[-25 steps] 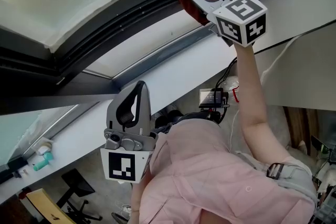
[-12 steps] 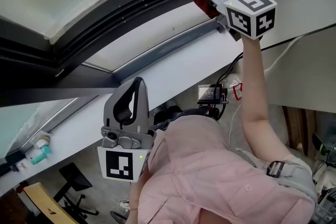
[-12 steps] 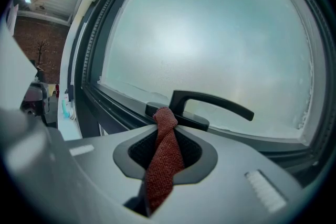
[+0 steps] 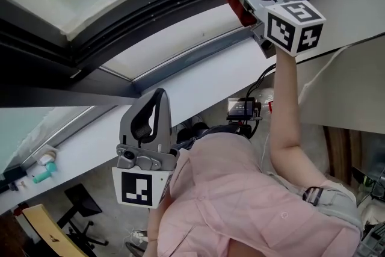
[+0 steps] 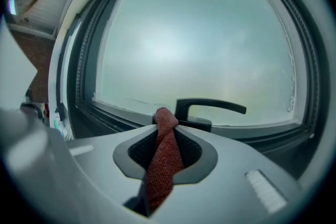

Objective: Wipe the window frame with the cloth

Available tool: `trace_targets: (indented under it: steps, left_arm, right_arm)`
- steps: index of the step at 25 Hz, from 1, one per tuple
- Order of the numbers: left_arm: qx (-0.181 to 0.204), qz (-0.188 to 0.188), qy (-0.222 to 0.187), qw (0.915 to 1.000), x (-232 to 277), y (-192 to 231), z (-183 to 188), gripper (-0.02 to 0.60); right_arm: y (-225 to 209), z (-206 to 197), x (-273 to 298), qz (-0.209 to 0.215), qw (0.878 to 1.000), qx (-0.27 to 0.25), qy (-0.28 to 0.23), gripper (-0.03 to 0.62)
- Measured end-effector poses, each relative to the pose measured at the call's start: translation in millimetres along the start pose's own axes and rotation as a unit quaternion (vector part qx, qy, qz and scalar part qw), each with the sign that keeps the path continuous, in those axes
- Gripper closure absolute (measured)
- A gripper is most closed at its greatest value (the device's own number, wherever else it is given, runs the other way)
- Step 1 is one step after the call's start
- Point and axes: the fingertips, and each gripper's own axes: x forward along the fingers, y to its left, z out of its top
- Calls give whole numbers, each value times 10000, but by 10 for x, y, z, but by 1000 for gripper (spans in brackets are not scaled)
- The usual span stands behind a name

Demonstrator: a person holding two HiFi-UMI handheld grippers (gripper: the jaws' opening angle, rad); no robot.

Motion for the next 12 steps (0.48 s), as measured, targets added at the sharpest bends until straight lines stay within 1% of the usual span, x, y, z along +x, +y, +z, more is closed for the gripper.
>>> trace_targets:
  steps: [3, 6, 10, 12]
  left_arm:
    - [88, 63, -112, 9999, -93, 53, 54, 584]
    - [92, 160, -64, 9998, -216, 115, 53, 584]
    - [144, 222, -106, 9996, -387, 180, 90, 584]
    - [161, 250, -118, 9995, -480, 216, 93, 584]
  right_arm:
    - [352, 107, -181, 304, 9986, 269, -347, 528]
    - [674, 178, -346, 491, 9959, 454, -616, 528]
    - [1022, 249, -461, 620, 9949, 278, -743, 528]
    - [1180, 313, -493, 635, 9938, 236, -884, 530]
